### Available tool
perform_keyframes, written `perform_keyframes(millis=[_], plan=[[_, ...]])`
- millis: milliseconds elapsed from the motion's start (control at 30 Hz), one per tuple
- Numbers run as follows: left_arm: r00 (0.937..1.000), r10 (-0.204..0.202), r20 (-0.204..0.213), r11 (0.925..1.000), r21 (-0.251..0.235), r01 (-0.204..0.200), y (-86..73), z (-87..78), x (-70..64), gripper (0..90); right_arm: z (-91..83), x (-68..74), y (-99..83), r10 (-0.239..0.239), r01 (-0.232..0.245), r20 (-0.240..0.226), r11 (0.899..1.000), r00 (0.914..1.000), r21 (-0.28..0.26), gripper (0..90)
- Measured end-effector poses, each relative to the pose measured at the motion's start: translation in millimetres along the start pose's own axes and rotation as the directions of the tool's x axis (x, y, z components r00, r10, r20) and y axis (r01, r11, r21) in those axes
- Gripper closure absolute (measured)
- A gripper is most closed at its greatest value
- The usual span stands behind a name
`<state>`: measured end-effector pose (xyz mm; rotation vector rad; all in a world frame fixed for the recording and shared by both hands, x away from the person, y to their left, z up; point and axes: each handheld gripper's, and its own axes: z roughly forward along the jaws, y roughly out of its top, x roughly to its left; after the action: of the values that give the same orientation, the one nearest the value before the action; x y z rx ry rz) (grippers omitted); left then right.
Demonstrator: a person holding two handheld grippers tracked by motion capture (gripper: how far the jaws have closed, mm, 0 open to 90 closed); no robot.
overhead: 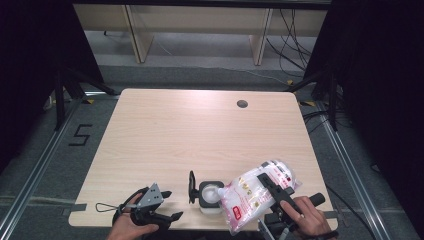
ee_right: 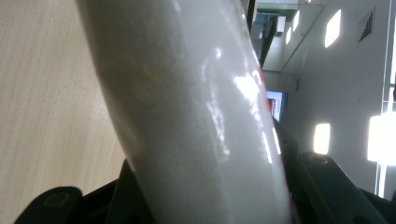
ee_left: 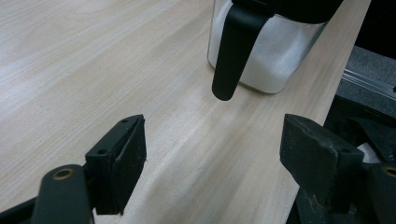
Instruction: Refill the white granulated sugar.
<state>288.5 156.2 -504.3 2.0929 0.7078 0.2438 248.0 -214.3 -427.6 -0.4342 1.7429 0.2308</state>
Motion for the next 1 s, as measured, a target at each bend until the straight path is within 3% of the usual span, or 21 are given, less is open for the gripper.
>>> perform_keyframes(millis=[33,200,233,267,300,367,433,533,1000], plan=[[1.0,0.001,0.002,1.0,0.005,-0.001,0.2,-0.4,0.2,22.5,-0.4,1.9,-0.1,0.026,-0.026,-0.006,1.0,0.9996,0.008,58.6],[1.0,0.0,0.0,1.0,0.001,0.0,0.0,0.0,0.1,22.5,-0.1,0.6,0.1,0.018,-0.018,0.003,1.0,0.9998,-0.004,58.6],[1.0,0.0,-0.001,1.0,0.001,0.0,0.0,0.0,0.1,22.5,0.1,-2.0,0.2,-0.015,0.015,0.011,1.0,0.9998,-0.012,58.6],[1.0,0.0,-0.001,1.0,0.001,0.0,0.0,0.0,0.1,22.5,0.0,-2.1,0.0,-0.016,0.016,0.012,1.0,0.9998,-0.011,58.6],[1.0,-0.001,-0.001,1.0,0.0,0.001,0.0,0.1,0.0,22.5,-0.7,-0.5,-0.1,0.007,-0.007,0.002,1.0,1.0,0.002,58.6],[1.0,0.001,0.0,1.0,0.001,-0.001,0.1,0.0,0.0,22.4,-0.4,-2.4,-0.3,-0.015,0.015,0.015,1.0,0.9998,-0.01,58.6],[1.0,0.002,0.002,1.0,0.005,-0.002,0.2,-0.3,0.2,22.5,-1.0,0.8,-0.6,0.028,-0.028,-0.005,1.0,0.9996,0.008,58.6],[1.0,0.001,0.001,1.0,0.004,-0.001,0.1,-0.4,0.2,22.5,0.0,-2.2,0.0,-0.018,0.019,0.011,1.0,0.9998,-0.009,58.7],[1.0,0.001,0.002,1.0,0.004,-0.001,0.2,-0.4,0.2,22.5,-1.0,-1.2,-0.3,0.007,-0.007,0.0,1.0,1.0,0.001,58.8]])
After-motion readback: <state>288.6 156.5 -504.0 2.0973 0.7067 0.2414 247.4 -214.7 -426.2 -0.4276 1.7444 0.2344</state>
